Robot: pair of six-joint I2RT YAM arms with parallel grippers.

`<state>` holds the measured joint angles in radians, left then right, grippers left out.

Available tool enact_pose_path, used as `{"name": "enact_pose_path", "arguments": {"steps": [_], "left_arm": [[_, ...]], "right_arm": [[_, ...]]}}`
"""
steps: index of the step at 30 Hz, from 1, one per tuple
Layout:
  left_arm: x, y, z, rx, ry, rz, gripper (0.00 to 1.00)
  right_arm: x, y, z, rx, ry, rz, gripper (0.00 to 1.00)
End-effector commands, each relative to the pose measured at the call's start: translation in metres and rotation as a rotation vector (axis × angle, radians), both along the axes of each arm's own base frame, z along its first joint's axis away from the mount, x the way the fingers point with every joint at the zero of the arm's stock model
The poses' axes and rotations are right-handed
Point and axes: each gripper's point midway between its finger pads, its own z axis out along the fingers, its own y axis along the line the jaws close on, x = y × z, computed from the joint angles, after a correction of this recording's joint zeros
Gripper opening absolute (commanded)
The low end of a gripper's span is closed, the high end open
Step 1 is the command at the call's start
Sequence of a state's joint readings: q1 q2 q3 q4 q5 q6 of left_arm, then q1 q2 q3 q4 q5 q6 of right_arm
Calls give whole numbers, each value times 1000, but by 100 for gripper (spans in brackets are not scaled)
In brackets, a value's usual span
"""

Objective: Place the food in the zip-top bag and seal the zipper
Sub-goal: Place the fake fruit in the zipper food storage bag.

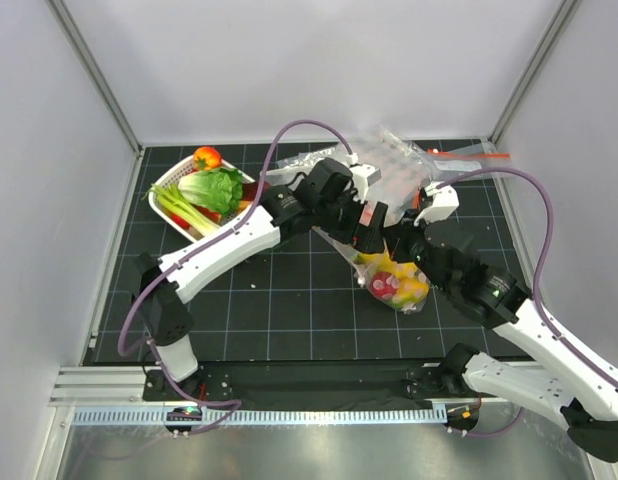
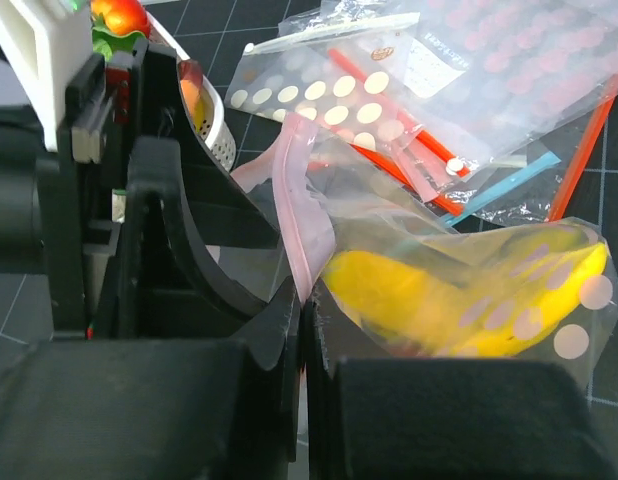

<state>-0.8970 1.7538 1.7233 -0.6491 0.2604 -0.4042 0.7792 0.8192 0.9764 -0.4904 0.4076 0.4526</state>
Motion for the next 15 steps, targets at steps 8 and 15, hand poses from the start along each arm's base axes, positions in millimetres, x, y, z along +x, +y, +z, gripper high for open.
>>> {"name": "enact_pose_path", "arguments": {"steps": [8,15], "left_arm": [[-6,52,30,-119,-261,172,100],[-4,112,29,-161,-423,354,100]], "right_arm": [[-2,-4,33,142,-120,-24,1],[-4,-10,34,145,-150,-35,2]]}}
